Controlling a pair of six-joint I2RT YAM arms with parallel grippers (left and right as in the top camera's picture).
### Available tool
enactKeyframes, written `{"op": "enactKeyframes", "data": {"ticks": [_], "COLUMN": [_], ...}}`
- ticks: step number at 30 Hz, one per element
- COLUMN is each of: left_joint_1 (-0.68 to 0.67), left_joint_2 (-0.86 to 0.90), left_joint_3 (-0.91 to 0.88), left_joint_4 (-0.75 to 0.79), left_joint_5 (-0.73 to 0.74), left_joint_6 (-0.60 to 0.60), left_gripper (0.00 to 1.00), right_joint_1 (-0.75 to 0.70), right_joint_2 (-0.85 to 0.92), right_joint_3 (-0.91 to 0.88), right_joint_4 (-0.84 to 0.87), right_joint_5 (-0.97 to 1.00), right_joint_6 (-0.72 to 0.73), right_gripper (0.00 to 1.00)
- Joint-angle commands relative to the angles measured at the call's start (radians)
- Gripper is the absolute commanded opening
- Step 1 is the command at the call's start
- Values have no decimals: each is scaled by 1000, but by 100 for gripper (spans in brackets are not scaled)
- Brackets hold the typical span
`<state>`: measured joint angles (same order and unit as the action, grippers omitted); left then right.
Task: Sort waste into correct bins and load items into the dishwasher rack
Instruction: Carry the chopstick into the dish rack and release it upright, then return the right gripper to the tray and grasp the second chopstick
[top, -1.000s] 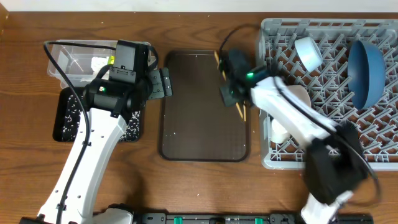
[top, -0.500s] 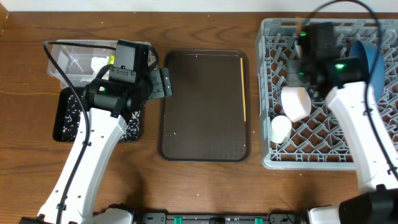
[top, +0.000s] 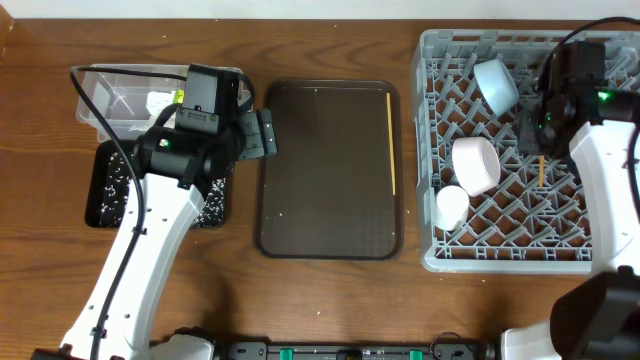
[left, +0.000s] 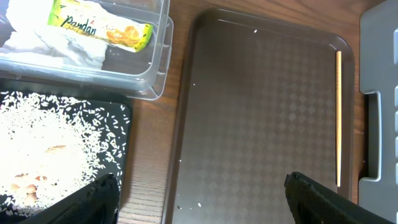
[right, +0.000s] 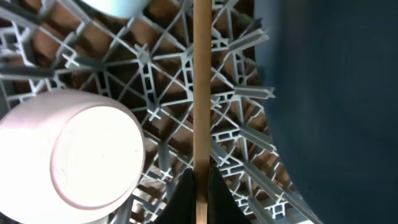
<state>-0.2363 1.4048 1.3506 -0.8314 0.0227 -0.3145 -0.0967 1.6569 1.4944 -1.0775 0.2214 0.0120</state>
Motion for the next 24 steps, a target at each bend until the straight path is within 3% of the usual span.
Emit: {"op": "enactKeyframes", "data": {"ticks": [1, 8, 9, 10, 11, 14, 24], "left_joint_1": [5, 5, 5, 5, 5, 5, 5], "left_joint_2": [7, 7, 7, 7, 7, 7, 7], "left_joint_3": [8, 8, 8, 8, 8, 8, 8], "left_joint_4": [-2, -2, -2, -2, -2, -2, -2], "left_joint_5": [-9, -9, -9, -9, -9, -9, -9], "left_joint_6": [2, 2, 2, 2, 2, 2, 2], "left_gripper": [88, 88, 88, 88, 88, 88, 88], "right_joint_1": [-8, -8, -9, -9, -10, -6, 148], "right_joint_2": [44, 93, 94, 95, 95, 93, 93], "right_joint_3": [-6, -6, -6, -6, -6, -3, 102], "right_joint_4": [-5, -6, -8, -9, -8, -3, 52], "right_joint_5": [13, 52, 52, 52, 51, 15, -187], "right_joint_6": [-55, -55, -55, -55, -55, -53, 29], "right_gripper": [1, 6, 11, 27, 36, 50, 51]}}
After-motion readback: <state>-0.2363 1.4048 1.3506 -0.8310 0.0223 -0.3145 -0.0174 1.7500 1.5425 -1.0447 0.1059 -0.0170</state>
